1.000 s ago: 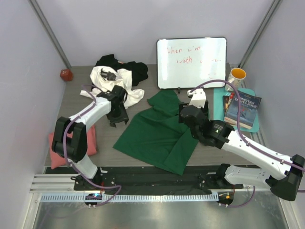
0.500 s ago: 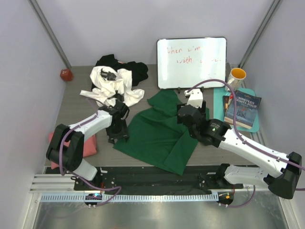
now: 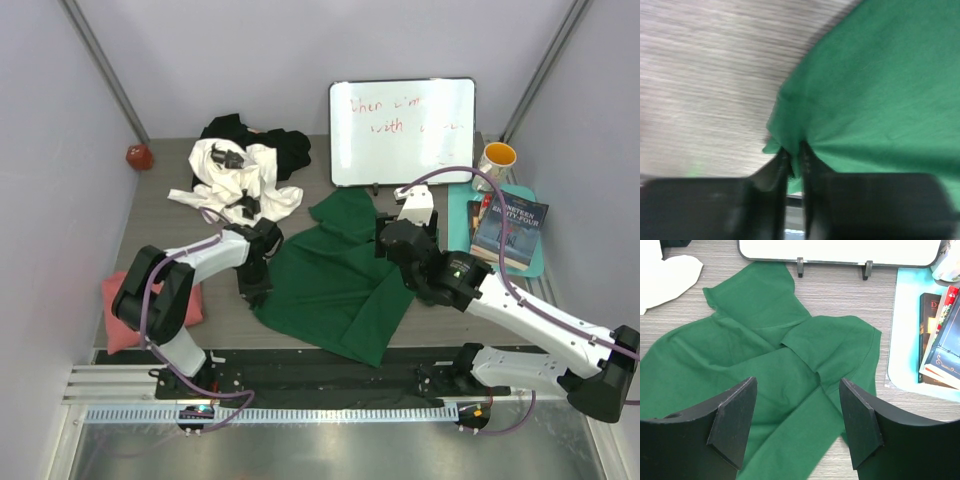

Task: Fold and stack the t-shirts

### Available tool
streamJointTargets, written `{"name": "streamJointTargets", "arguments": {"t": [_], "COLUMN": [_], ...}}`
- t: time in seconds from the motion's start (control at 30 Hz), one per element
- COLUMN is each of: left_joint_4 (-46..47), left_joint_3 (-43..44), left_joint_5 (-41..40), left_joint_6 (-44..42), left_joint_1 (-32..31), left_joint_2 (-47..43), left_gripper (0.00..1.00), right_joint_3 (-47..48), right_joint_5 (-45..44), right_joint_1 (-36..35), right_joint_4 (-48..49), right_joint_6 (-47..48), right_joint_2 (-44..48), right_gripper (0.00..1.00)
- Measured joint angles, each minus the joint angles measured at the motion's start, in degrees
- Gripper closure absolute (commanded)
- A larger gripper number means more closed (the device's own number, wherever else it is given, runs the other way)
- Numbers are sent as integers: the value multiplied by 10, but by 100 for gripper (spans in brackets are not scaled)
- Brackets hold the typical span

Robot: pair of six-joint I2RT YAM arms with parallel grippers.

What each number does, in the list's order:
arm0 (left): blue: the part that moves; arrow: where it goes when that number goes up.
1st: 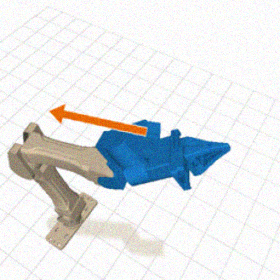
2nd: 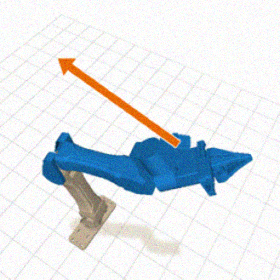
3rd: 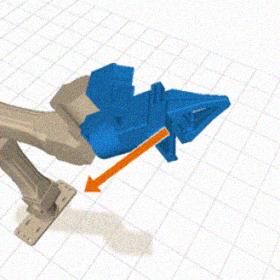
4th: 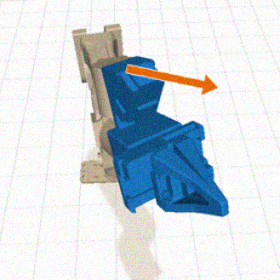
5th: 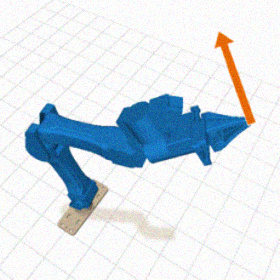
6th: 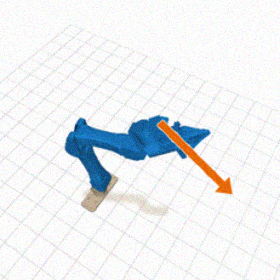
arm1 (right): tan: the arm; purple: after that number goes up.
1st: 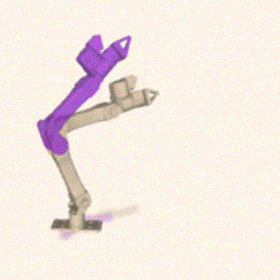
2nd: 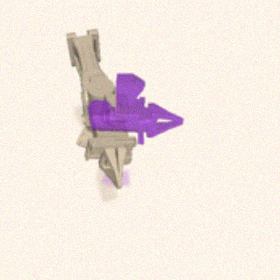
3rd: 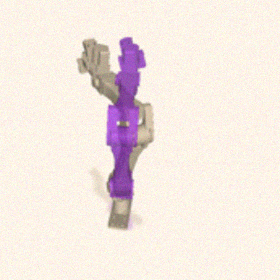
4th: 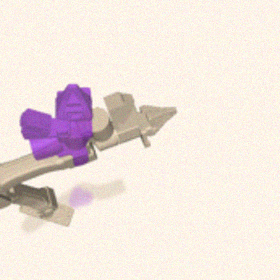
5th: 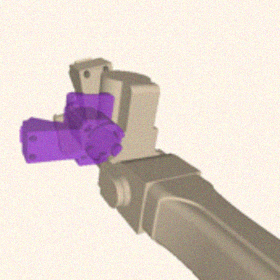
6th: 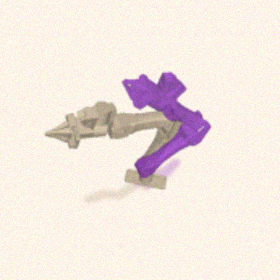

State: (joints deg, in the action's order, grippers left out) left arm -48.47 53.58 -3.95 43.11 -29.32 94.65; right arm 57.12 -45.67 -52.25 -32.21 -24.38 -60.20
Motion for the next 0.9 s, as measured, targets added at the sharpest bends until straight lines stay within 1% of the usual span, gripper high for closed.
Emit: {"name": "streamJointTargets", "arguments": {"t": [0.17,0.27,0.33,0.4,0.53,0.57,0.67,0.8,0.9], "left_joint_4": [-16,-40,-69,-82,-84,-87,-97,-99,-98], "left_joint_3": [7,23,54,90,149,166,208,259,282], "left_joint_5": [-22,-75,-118,-145,-160,-165,-181,-185,-181], "left_joint_6": [4,8,11,10,-4,-9,-22,-36,-43], "left_joint_1": [-2,-7,-3,12,81,101,136,154,159], "left_joint_2": [1,0,-5,-16,-24,-20,4,48,78], "left_gripper": [100,100,100,100,100,100,100,100,100], "right_joint_3": [0,0,0,0,0,0,0,0,6], "right_joint_5": [0,0,0,0,3,4,5,20,41], "right_joint_1": [2,2,3,3,3,3,5,15,30], "right_joint_4": [0,0,0,0,0,-1,-2,-2,1], "right_joint_6": [0,0,0,0,0,1,2,6,13], "right_joint_2": [0,0,0,0,0,0,-1,-14,-51], "right_gripper": [28,28,28,28,28,28,27,27,26]}}
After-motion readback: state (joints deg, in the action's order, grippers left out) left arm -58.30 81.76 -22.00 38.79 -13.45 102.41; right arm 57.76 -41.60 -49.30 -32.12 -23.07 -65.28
